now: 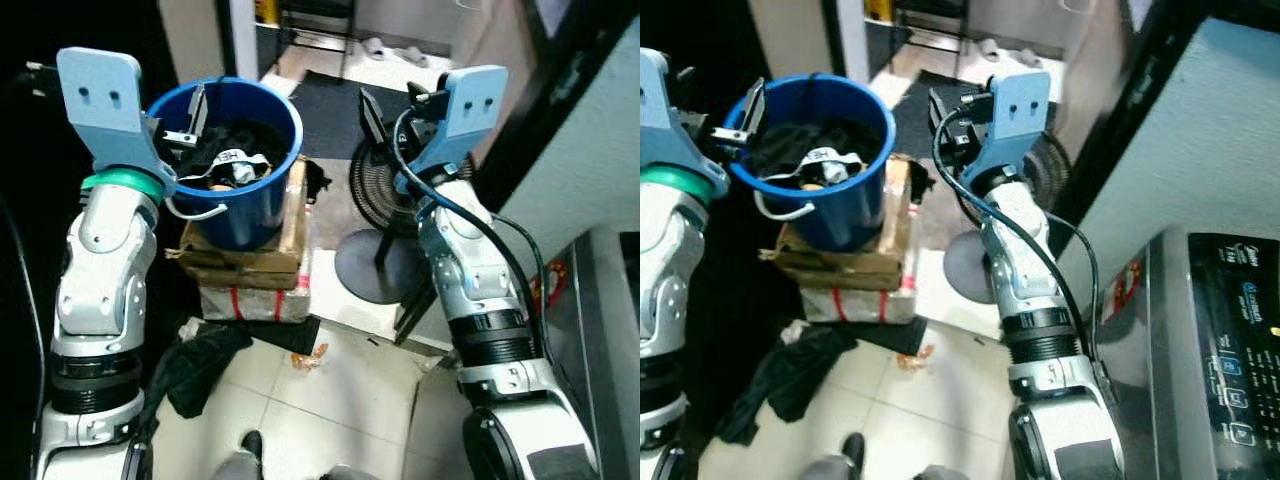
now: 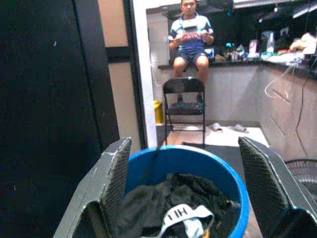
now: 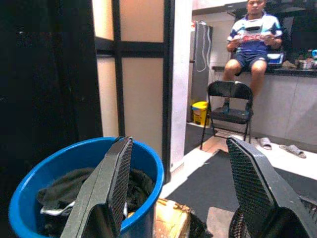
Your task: Clothes washing
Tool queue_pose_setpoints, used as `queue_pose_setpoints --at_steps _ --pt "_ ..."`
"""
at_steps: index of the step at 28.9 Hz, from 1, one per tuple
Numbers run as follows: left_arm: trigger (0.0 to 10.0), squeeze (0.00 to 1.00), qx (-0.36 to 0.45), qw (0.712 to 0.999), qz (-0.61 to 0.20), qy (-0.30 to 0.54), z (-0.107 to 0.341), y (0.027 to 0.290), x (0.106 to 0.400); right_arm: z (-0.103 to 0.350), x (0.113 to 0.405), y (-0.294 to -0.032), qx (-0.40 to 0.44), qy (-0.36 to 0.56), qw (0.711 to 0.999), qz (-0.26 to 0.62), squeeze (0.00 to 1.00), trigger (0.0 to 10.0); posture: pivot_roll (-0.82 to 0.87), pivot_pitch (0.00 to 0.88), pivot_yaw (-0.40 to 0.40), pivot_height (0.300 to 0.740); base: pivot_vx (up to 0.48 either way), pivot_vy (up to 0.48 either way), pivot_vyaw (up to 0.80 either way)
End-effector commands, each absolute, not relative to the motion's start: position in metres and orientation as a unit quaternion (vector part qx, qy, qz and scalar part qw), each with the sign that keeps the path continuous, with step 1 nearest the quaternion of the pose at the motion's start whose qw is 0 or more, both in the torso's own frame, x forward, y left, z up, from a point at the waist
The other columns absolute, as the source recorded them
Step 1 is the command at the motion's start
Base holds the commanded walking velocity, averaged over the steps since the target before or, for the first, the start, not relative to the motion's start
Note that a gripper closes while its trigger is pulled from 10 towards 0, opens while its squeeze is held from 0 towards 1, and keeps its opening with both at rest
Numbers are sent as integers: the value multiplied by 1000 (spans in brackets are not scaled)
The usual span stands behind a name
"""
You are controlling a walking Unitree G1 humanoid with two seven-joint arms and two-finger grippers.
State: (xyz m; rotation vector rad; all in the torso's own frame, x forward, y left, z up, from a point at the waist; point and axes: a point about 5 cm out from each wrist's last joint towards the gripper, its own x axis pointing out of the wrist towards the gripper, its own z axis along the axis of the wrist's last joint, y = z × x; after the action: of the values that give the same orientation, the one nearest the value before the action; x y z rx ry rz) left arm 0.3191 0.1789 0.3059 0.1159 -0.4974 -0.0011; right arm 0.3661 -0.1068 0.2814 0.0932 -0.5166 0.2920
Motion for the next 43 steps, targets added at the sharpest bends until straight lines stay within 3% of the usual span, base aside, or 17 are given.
queue_pose_setpoints --at_steps 1,36,43 --pt "10000 0 60 968 7 -244 304 183 320 281 365 -104 55 -253 955 147 0 10000 83 85 -54 740 0 0 0" --pt "10000 0 80 966 17 -247 304 183 323 280 362 -98 43 -257 951 168 0 10000 83 67 -57 740 434 7 0" --pt "10000 0 79 966 20 -245 303 183 324 279 363 -98 28 -257 953 160 0 10000 83 68 -57 740 428 0 786"
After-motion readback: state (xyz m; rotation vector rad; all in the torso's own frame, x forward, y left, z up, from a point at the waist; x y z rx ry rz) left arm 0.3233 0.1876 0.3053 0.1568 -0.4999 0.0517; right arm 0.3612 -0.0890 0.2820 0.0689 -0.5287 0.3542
